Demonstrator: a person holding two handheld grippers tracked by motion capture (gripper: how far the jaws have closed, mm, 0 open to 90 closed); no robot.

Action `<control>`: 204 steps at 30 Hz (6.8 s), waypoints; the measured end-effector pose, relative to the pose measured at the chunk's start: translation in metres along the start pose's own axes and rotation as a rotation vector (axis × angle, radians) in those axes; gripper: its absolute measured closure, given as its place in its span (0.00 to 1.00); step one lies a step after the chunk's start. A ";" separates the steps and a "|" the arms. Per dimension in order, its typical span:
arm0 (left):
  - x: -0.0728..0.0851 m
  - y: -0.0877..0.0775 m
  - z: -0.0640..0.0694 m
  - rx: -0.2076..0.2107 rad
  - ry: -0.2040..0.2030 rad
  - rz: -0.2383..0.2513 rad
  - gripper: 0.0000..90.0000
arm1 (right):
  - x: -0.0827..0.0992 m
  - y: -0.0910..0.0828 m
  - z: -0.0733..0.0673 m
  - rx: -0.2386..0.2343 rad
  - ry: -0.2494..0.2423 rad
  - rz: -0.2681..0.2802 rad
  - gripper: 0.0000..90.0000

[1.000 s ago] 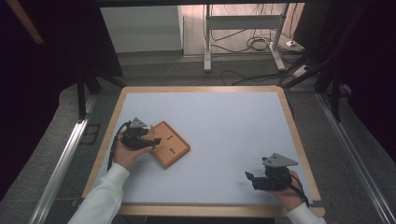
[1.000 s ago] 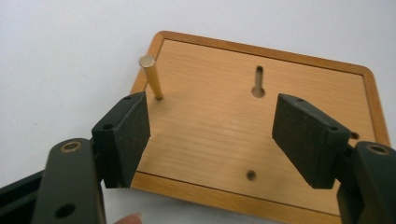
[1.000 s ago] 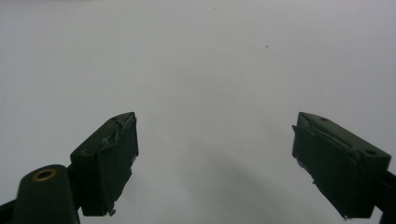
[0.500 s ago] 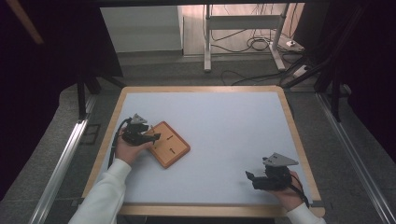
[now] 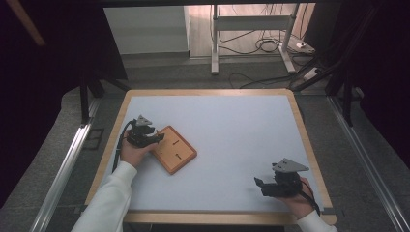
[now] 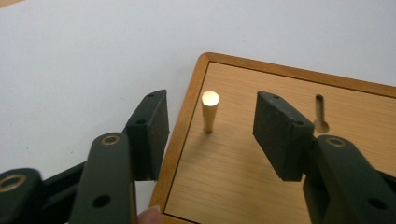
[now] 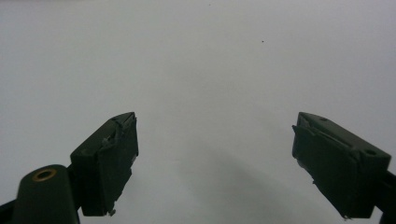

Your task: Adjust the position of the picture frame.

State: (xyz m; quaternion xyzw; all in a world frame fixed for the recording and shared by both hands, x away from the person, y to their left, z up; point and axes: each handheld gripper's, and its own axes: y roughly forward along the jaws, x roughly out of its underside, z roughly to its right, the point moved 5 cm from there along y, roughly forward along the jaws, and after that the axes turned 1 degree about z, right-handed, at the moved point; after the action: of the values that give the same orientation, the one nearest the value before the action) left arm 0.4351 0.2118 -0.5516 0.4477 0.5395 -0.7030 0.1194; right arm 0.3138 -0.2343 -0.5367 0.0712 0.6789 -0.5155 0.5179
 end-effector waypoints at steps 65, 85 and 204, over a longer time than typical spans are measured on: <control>-0.007 -0.011 0.042 0.143 0.019 -0.024 0.93 | -0.002 -0.002 0.006 0.026 0.004 0.005 0.17; -0.024 -0.004 0.077 0.228 0.047 -0.024 0.93 | -0.002 -0.003 0.006 0.029 -0.002 0.006 0.17; 0.069 -0.054 0.103 0.355 0.172 -0.182 1.00 | 0.003 0.000 0.004 0.049 -0.010 -0.023 0.17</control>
State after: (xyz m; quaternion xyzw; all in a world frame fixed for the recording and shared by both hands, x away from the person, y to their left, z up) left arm 0.3089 0.1653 -0.5668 0.4694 0.4538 -0.7540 -0.0718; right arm 0.3154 -0.2385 -0.5387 0.0732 0.6642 -0.5384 0.5134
